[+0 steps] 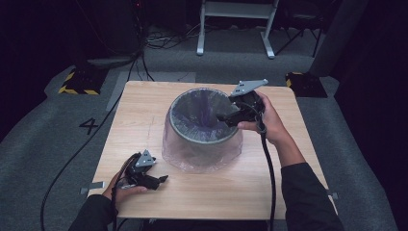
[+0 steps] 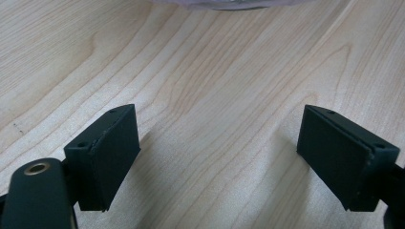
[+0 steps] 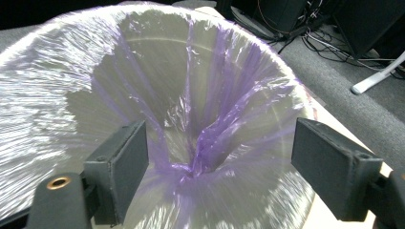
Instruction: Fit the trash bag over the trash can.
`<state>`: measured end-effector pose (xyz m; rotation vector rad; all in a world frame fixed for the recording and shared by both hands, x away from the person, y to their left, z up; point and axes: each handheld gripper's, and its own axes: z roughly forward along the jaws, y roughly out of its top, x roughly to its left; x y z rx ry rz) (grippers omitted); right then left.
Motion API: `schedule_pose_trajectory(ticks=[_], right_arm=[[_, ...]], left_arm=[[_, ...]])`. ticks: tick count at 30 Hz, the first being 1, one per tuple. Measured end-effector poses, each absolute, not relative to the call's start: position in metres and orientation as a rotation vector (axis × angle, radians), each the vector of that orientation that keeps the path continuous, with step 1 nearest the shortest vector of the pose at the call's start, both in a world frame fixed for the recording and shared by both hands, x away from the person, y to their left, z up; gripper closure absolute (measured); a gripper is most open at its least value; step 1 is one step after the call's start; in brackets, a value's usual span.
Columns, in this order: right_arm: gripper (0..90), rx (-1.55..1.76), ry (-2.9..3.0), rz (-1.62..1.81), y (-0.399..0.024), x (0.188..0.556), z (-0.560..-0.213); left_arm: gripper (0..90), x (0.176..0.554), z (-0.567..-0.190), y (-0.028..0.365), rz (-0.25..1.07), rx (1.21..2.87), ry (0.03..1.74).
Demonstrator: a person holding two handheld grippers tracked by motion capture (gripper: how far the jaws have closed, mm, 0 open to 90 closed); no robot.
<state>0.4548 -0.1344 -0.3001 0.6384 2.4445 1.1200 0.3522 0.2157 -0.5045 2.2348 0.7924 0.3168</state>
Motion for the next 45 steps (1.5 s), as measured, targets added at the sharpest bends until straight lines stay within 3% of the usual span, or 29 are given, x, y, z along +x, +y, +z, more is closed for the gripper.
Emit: schedule_pose_trajectory(ticks=[18, 45], right_arm=[[20.6, 0.691, 2.317, 1.168, -0.176, 0.432, -0.289], [19.8, 0.678, 2.328, 1.056, -0.213, 0.409, -0.314]], left_arm=[[13.9, 0.352, -0.504, 0.216, 0.316, 2.235, 0.793], [14.0, 0.353, -0.504, 0.216, 0.318, 2.236, 0.792]])
